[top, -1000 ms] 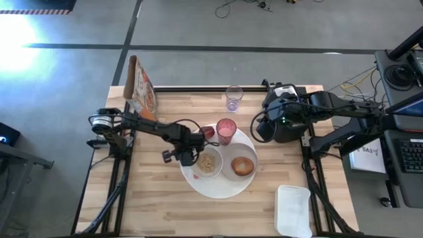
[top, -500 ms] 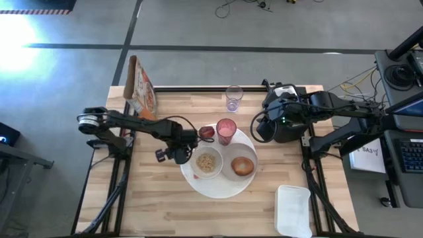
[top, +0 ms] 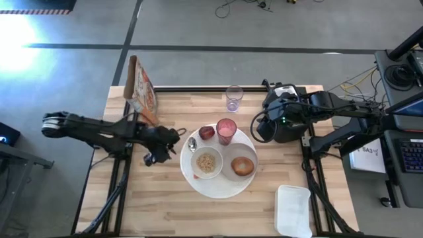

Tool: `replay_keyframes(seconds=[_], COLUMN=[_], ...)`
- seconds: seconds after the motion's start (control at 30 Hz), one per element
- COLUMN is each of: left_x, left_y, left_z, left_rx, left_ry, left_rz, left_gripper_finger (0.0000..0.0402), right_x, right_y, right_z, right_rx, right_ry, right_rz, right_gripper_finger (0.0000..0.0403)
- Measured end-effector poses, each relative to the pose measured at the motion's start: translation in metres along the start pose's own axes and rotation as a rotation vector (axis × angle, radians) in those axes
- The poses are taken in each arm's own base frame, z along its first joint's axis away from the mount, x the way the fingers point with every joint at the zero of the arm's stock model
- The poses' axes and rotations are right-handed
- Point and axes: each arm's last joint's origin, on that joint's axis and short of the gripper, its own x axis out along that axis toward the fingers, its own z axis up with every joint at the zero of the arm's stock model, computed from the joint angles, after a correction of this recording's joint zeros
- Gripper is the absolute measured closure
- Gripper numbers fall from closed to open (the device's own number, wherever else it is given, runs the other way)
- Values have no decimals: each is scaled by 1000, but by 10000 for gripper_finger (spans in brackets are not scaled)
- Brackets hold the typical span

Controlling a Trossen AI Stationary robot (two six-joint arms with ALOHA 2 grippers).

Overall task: Arrange a breakfast setting
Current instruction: Return to Home Position

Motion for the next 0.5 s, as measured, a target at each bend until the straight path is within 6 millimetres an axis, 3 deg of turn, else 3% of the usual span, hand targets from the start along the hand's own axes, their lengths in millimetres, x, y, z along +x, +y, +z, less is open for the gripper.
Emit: replay_keyframes(seconds=[0.2,0.5], left_x=[7,29], left_y=[-16,-33], left_z=[-9,-25], left_rx=[-101,-96], left_ry=[-206,-445], left_rz=[207,425], left_gripper_finger=[276,293], right_x=[0,0], right_y=[0,0], right_z=[0,0], right_rx=[0,0], right_ry=[0,0], right_rz=[0,0], right_gripper_finger=[211,211])
